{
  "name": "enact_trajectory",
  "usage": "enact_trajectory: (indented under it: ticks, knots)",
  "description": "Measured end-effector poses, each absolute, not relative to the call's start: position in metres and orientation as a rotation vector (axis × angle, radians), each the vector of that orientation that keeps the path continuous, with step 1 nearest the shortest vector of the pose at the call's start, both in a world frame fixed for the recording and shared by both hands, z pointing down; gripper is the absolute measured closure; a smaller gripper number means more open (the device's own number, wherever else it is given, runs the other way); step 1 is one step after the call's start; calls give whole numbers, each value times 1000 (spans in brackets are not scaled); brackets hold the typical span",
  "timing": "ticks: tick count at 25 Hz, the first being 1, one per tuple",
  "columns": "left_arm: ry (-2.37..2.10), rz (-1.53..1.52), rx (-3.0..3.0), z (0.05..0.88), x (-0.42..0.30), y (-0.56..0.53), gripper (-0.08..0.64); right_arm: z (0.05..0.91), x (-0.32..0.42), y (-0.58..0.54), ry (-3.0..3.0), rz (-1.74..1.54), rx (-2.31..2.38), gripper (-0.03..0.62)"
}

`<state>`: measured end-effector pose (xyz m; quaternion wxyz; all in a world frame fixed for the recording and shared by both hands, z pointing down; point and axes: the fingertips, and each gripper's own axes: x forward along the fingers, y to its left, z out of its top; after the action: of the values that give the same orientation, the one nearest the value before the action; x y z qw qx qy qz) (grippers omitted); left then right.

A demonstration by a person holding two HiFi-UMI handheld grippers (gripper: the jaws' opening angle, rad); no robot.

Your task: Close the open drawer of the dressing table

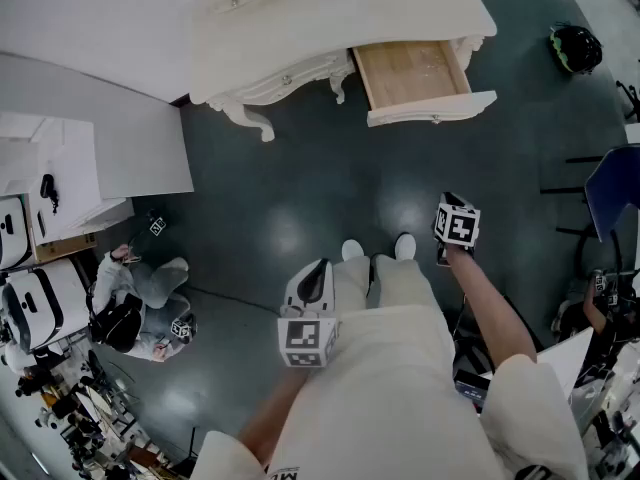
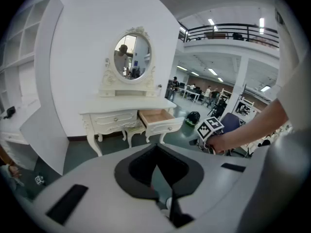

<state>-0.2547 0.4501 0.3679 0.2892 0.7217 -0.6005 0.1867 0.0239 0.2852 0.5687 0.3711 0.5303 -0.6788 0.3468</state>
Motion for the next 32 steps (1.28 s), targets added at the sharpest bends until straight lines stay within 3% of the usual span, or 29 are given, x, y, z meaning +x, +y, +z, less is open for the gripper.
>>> enact_trajectory:
  ticks: [1, 6, 10, 20, 32]
  knots:
    - [-1584, 496, 1959, 365, -241, 452, 552, 546, 14, 308, -1815, 853, 1314, 591]
    - [-1476, 515, 2075, 352, -171, 471, 552, 432, -22, 412, -2132, 774, 1202, 591]
    - [-1414, 541, 2186, 336, -116, 489, 552, 372, -7, 459, -2243, 779, 1319, 591]
    - [-1290, 640, 2344, 323, -46, 546, 552, 326, 52, 541, -2242, 772, 1663, 591]
    - [-1229, 624, 2358, 328, -21, 532, 552, 330, 84, 533, -2217, 827, 1732, 591]
